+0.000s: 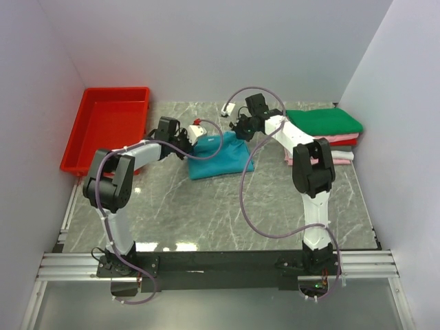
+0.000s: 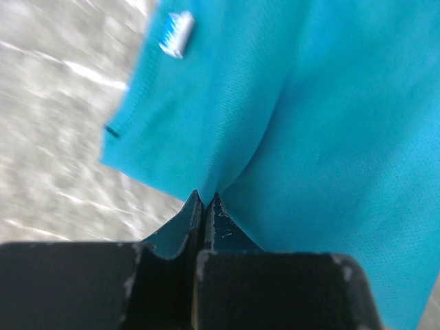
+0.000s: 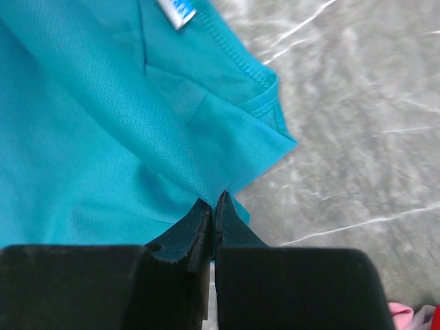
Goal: Fold and stack the t-shirts
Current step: Fold the tshirt
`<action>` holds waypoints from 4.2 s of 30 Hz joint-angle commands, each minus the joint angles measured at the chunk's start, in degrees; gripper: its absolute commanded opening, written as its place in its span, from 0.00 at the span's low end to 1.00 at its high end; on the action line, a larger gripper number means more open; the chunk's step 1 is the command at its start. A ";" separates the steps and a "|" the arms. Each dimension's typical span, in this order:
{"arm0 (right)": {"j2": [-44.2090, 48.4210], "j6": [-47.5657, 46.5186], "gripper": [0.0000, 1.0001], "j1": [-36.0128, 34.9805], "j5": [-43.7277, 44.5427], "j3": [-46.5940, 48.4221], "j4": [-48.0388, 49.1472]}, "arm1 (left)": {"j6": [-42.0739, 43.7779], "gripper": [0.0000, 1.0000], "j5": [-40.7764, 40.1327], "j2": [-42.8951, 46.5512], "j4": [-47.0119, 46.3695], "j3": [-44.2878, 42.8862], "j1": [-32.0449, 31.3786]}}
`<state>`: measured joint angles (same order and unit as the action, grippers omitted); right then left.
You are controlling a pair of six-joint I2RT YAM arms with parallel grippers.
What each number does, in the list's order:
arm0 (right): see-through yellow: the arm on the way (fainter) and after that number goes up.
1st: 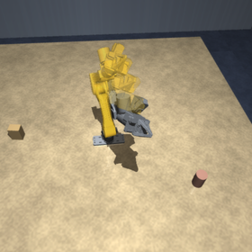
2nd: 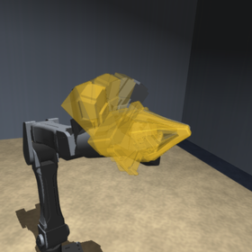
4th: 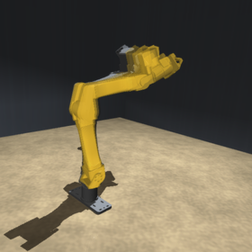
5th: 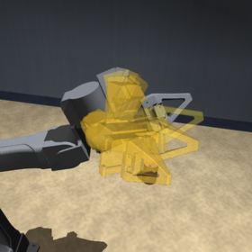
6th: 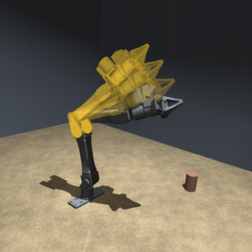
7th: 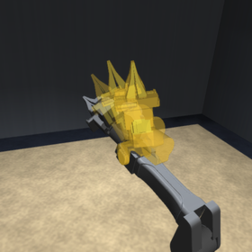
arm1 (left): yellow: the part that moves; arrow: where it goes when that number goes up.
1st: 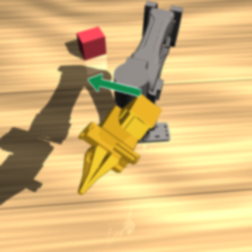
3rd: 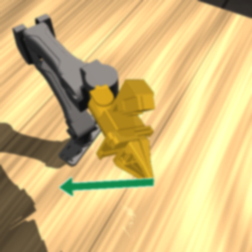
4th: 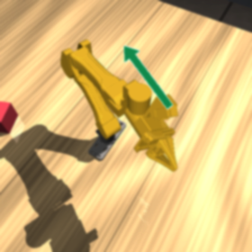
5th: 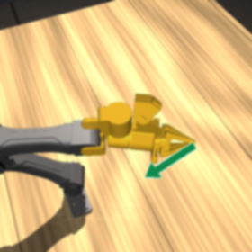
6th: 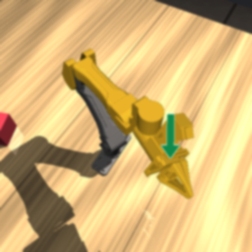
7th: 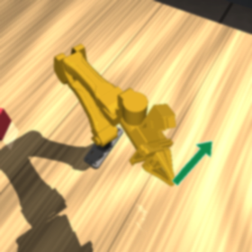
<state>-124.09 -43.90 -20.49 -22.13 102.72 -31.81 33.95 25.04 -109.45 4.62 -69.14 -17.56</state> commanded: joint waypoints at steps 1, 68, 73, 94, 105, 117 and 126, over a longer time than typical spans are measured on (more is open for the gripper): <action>6.55 4.43 0.00 -0.08 0.96 -4.07 9.02 | -1.08 0.00 1.32 5.11 -12.07 2.42 0.34; 63.00 -23.07 0.00 -1.92 -0.55 -69.31 -5.02 | -35.85 0.00 -14.38 28.87 30.42 11.33 -42.64; 62.84 -23.51 0.00 -1.75 0.77 -70.46 -3.96 | -54.65 0.01 -13.46 24.02 31.86 8.75 -43.78; 63.35 -28.07 0.00 0.54 -4.85 -70.81 -7.47 | -107.24 0.00 -30.39 34.76 23.75 27.94 -61.70; 49.31 -18.68 0.00 0.71 2.35 -62.39 3.77 | -86.75 0.00 -31.73 33.86 22.54 23.45 -38.46; 52.72 -29.02 0.00 5.90 -3.79 -59.73 -6.57 | -81.49 0.00 -17.05 35.51 21.58 22.81 -34.10; 59.93 -38.97 0.00 6.60 -3.27 -70.02 -13.09 | -100.39 0.01 -14.40 29.14 9.34 29.60 -58.36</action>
<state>-65.69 -77.45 -15.09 -29.23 34.02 -42.02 -59.35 8.19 -76.23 14.85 -39.77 -71.07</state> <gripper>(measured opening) 0.024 0.025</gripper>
